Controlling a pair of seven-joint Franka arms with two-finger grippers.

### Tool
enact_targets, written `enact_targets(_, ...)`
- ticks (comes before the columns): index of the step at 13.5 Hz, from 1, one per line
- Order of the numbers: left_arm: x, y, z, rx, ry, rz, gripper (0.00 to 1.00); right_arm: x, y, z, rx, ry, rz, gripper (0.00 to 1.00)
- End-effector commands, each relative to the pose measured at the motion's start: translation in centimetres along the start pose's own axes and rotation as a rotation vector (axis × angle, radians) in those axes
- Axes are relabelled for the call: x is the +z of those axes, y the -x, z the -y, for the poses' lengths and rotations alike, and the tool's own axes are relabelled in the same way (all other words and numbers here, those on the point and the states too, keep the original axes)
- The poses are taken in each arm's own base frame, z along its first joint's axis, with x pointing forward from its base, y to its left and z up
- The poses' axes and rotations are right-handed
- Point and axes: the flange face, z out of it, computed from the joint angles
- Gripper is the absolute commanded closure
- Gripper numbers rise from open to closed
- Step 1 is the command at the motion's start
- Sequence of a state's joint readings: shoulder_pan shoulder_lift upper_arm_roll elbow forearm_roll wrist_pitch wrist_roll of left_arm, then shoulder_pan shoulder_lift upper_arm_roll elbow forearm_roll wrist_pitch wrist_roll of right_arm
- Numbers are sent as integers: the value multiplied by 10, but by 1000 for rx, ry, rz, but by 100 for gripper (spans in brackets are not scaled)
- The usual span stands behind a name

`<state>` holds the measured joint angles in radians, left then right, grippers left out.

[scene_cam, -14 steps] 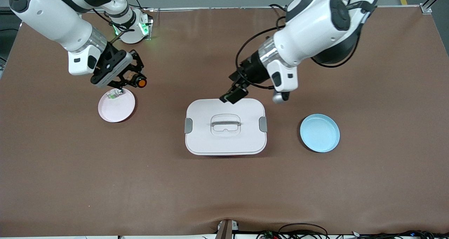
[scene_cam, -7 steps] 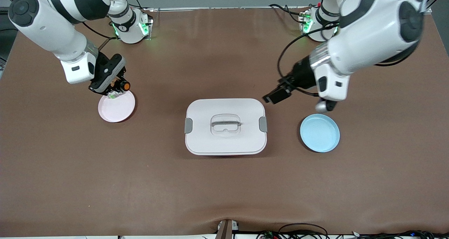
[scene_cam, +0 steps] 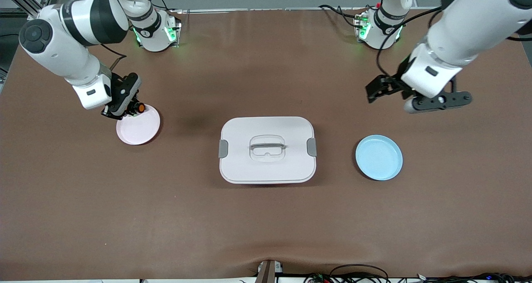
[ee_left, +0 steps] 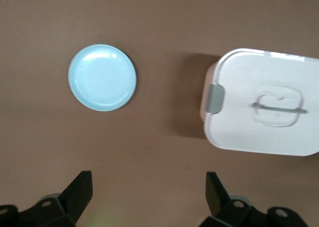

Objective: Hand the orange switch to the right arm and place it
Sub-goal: 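Lower the switch onto the white plate with the right gripper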

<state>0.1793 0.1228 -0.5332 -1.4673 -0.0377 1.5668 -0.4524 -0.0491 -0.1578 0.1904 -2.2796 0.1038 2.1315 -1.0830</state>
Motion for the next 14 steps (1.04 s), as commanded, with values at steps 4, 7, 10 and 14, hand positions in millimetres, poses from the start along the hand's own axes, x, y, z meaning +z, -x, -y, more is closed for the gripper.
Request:
enact_targets(4, -20, -16, 121, 12, -45, -6, 0, 52, 38, 21, -63, 72, 4, 100)
enact_targets(7, -26, -19, 182, 94, -45, -8, 0, 80, 51, 28, -82, 118, -10, 100)
enact_targets(10, -19, -17, 198, 82, -53, -4, 0, 103, 59, 28, -122, 119, -9, 100)
enact_targets(14, -16, -15, 199, 76, -67, -23, 0, 129, 88, 13, -177, 88, 2, 100)
